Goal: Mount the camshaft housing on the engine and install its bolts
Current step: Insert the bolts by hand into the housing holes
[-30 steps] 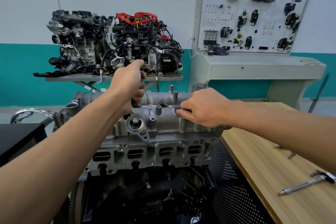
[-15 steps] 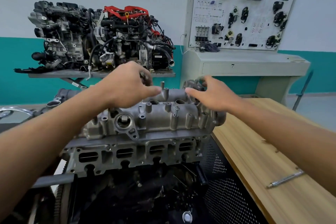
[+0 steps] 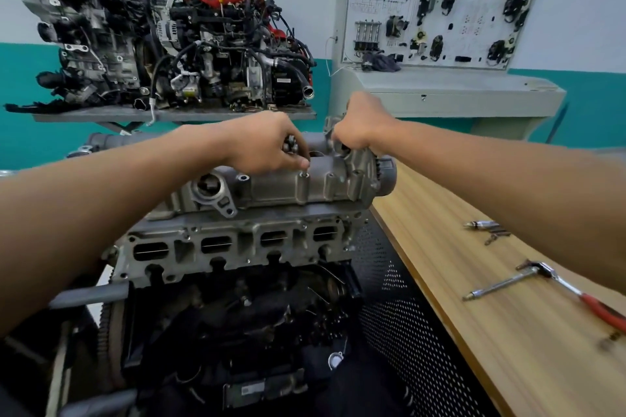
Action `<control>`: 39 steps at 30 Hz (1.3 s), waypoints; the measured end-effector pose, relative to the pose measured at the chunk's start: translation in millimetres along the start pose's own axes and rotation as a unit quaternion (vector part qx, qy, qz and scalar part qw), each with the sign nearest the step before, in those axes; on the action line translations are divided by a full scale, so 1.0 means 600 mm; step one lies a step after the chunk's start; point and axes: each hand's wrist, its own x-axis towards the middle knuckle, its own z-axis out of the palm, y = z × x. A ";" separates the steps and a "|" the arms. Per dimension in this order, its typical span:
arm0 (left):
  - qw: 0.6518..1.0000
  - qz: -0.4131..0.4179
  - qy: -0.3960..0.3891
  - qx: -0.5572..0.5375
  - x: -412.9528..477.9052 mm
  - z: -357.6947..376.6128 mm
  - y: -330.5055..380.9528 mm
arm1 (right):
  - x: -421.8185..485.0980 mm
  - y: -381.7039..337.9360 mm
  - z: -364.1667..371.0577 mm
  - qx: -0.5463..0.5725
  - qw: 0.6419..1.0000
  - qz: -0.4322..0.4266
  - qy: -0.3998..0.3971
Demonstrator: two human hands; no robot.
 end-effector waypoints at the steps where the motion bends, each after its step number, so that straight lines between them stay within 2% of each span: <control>1: 1.000 0.004 0.001 -0.002 0.001 0.000 0.000 | 0.002 -0.001 -0.002 -0.006 1.000 0.000 -0.002; 6: 1.000 0.000 0.008 -0.001 0.006 -0.008 0.003 | 0.014 -0.006 -0.013 -0.027 1.000 -0.005 -0.007; 15: 0.999 -0.007 -0.033 0.008 0.010 -0.004 0.005 | 0.012 0.002 -0.008 -0.026 1.000 0.004 -0.016; 28: 0.999 0.011 -0.030 0.007 0.010 -0.013 -0.009 | 0.020 -0.011 -0.006 -0.019 1.000 0.005 -0.014; 34: 1.000 0.022 0.012 -0.003 0.000 -0.006 -0.017 | 0.028 -0.021 -0.006 0.001 1.000 -0.001 -0.026; 39: 0.999 0.029 0.018 0.008 0.001 -0.008 -0.017 | 0.026 -0.032 -0.020 -0.014 0.999 0.007 -0.033</control>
